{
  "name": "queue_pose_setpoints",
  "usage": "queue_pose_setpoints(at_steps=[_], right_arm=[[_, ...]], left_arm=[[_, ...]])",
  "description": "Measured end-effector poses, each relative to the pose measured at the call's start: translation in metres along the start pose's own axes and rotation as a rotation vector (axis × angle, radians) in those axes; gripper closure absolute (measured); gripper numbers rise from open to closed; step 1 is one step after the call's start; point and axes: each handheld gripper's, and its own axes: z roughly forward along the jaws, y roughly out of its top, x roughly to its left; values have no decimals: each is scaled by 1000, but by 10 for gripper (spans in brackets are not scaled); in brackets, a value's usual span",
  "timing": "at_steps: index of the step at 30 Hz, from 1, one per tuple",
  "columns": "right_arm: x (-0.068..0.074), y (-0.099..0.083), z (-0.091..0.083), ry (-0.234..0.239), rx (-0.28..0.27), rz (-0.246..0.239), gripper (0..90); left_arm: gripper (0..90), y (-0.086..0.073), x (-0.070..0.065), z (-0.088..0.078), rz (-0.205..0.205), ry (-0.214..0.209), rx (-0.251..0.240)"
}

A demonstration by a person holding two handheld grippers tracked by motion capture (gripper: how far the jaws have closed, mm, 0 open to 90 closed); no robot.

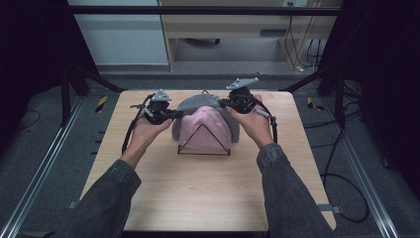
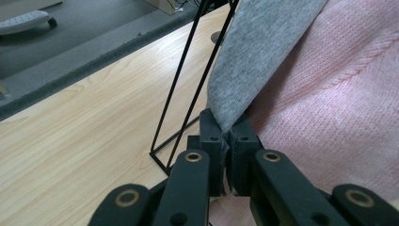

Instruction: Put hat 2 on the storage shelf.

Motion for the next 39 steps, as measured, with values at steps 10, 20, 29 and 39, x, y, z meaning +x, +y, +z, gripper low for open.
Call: queue_pose_setpoints(at_steps=[10, 20, 29, 39], right_arm=[[0, -3, 1, 5, 3, 7, 861], [-1, -11, -1, 0, 4, 16, 848], [-5, -18, -4, -8, 6, 37, 770], [-5, -20, -24, -71, 14, 46, 522]], left_arm=[[865, -2, -1, 2, -2, -2, 4], [857, -4, -3, 3, -5, -3, 7], [756, -3, -3, 0, -6, 27, -9], [469, 2, 0, -26, -23, 107, -42]])
